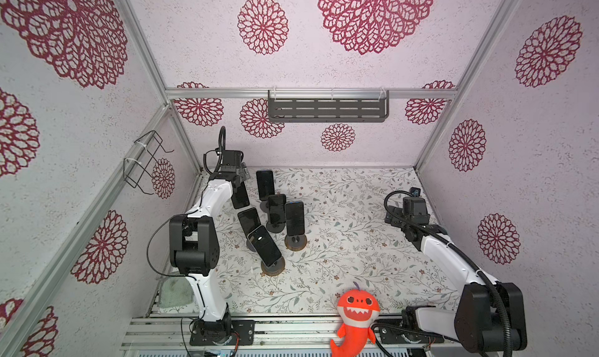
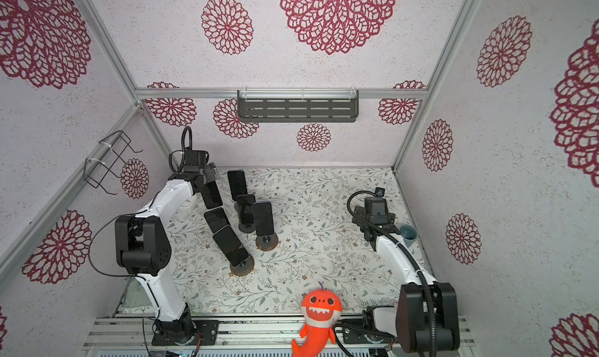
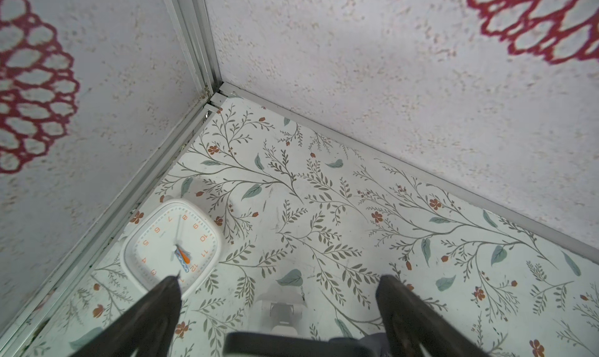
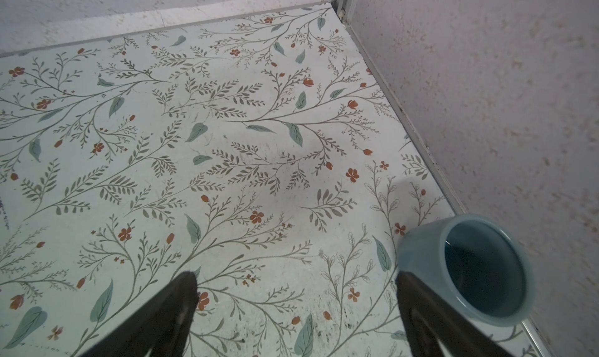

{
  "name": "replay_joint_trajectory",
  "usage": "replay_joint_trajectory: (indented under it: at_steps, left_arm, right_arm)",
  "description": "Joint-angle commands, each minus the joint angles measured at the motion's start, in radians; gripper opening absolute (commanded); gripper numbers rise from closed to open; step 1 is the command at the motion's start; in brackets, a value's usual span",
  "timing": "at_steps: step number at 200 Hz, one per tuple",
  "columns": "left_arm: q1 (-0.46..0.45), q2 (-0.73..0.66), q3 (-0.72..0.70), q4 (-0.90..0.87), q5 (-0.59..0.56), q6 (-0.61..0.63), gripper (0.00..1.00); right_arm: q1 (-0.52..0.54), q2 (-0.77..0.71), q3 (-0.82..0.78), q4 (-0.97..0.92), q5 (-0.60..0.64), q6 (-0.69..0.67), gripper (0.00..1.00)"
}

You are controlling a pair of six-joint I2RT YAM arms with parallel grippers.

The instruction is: Remove the phone from the phone stand

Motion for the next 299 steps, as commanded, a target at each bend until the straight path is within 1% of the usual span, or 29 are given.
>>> replay_joint_trajectory:
  at_steps: [1,18,22,46,93,135,146,188,219,261,299]
  left_arm:
    - [-0.006,0.022,0.028,-0.018,0.009,0.000,0.97]
    - [-0.008,0.022,0.019,-0.008,0.007,0.000,0.97]
    - [-0.008,0.058,0.018,-0.007,0.007,0.000,0.97]
    - [-0.012,0.072,0.007,0.009,-0.002,-0.006,0.97]
    - [-0.014,0.073,-0.028,0.057,-0.031,-0.040,0.98]
    - [-0.014,0.079,-0.038,0.068,-0.024,-0.046,0.98]
    - [-0.014,0.082,-0.038,0.069,-0.019,-0.047,1.00]
    - [-0.015,0.091,-0.035,0.077,-0.002,-0.052,0.86]
    - [-0.014,0.100,-0.025,0.070,-0.002,-0.055,0.77]
    - [-0.014,0.108,-0.022,0.066,-0.006,-0.058,0.73]
    - [-0.014,0.116,-0.004,0.040,-0.007,-0.056,0.72]
  right_arm:
    - [0.004,0.002,0.014,0.017,0.004,0.012,0.99]
    - [0.004,-0.001,0.010,0.022,0.005,0.012,0.99]
    - [0.003,-0.001,0.010,0.022,0.005,0.012,0.99]
    - [0.004,-0.001,0.010,0.022,0.003,0.010,0.99]
    - [0.004,-0.005,0.011,0.024,-0.005,0.002,0.99]
    - [0.004,-0.014,0.009,0.027,0.002,-0.004,0.99]
    - [0.004,-0.012,0.007,0.027,-0.002,-0.003,0.99]
    - [0.003,-0.011,-0.002,0.031,-0.006,-0.002,0.99]
    - [0.004,-0.016,-0.005,0.031,-0.014,-0.002,0.99]
    - [0.004,-0.022,-0.004,0.030,-0.010,-0.011,0.99]
    - [0.004,-0.029,-0.009,0.027,-0.007,-0.010,0.99]
